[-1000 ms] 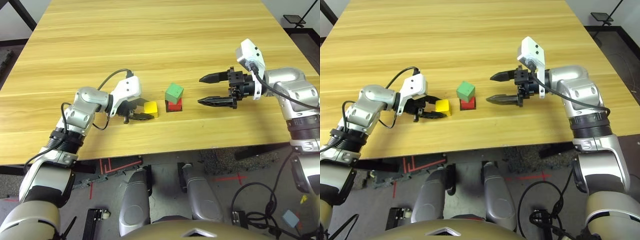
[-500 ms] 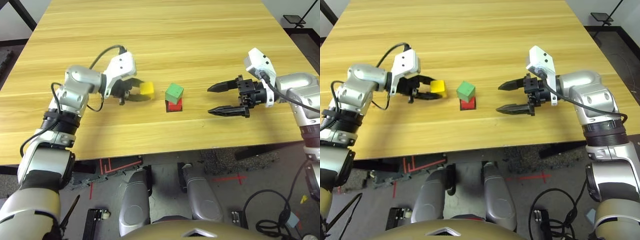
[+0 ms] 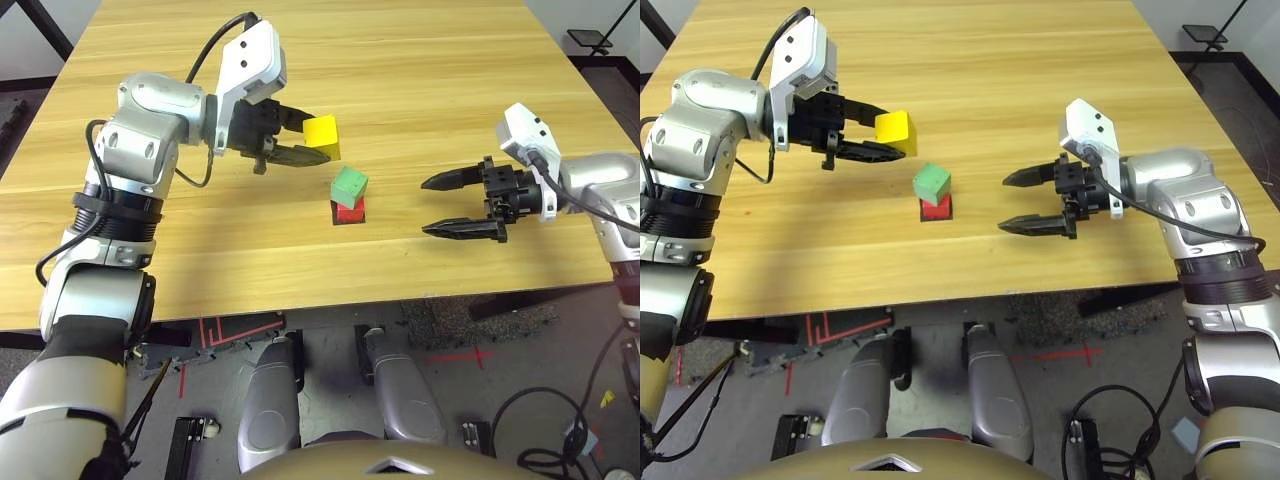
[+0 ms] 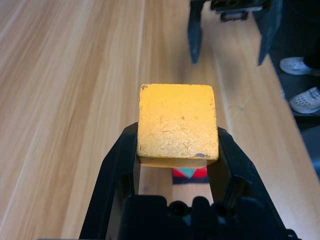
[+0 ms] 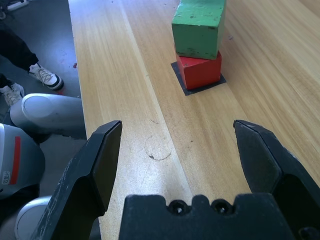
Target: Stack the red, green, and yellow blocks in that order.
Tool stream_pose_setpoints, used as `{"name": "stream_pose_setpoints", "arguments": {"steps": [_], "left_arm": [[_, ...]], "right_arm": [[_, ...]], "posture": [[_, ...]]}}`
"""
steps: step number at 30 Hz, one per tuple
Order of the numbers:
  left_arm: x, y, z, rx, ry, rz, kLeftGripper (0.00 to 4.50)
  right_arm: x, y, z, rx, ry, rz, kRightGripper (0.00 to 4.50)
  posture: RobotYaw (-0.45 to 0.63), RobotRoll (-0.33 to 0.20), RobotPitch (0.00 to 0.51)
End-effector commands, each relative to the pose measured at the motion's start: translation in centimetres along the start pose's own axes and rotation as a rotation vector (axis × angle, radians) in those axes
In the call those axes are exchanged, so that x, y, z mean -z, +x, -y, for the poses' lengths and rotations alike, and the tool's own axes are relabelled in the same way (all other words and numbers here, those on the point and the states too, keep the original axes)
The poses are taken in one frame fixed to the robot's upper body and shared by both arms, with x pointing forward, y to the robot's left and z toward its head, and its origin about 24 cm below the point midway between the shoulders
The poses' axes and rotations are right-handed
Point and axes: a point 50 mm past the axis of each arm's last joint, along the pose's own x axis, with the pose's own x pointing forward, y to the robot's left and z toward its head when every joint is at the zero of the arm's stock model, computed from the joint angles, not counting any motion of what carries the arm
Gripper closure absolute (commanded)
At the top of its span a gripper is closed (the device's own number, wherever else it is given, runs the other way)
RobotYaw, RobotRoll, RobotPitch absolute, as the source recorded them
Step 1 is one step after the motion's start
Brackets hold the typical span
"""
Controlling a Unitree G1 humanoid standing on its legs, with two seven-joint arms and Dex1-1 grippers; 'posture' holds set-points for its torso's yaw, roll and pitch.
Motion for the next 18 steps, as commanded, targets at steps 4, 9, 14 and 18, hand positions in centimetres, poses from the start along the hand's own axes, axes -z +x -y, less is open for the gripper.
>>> {"name": "stream_pose_setpoints", "arguments": {"steps": [4,9,14,18], "left_arm": [[-1.1,1.7,1.7,0.054,-0.011,0.044,2.52],[0.3,3.2,1.8,0.047,-0.024,0.032,2.52],[2.4,3.9,0.8,0.026,-0.025,-0.017,2.52],[2.8,3.9,0.3,0.024,-0.013,-0.026,2.52]], "right_arm": [[-0.2,-0.3,-0.2,0.018,-0.011,0.0,0.0],[-0.3,-0.1,-0.2,0.023,-0.012,0.009,0.0],[-0.5,0.1,-0.1,0.023,-0.013,0.018,0.0],[-0.5,0.1,-0.2,0.023,-0.014,0.021,0.0]], "posture": [[0.2,0.026,0.198],[0.2,0.027,0.198],[0.2,0.025,0.199],[0.19,0.025,0.199]]}}
